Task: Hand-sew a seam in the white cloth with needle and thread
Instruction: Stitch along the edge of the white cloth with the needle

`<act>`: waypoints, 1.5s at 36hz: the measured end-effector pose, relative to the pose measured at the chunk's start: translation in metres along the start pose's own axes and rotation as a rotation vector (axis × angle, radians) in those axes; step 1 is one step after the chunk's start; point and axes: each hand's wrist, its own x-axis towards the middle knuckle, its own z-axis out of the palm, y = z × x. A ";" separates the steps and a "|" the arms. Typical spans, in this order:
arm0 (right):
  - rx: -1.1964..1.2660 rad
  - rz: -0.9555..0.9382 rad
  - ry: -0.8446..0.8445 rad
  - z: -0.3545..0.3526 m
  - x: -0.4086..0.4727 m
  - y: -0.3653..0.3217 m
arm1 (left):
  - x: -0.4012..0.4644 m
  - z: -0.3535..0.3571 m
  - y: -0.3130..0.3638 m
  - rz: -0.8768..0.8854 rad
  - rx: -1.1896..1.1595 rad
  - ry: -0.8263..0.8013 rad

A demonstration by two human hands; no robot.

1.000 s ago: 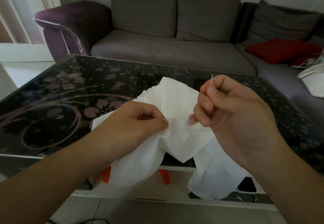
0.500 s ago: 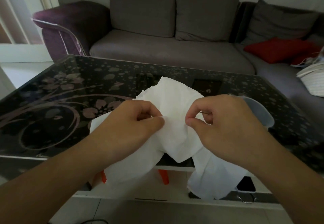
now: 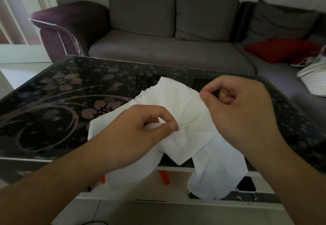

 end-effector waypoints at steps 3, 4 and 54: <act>-0.040 0.067 0.057 -0.001 0.004 0.008 | 0.000 0.000 0.001 -0.009 -0.017 0.005; -0.055 0.074 0.059 -0.001 0.005 0.009 | -0.001 0.001 0.001 -0.013 -0.023 0.007; -0.224 0.309 0.038 -0.008 0.013 0.012 | -0.001 -0.004 0.004 -0.054 -0.011 0.013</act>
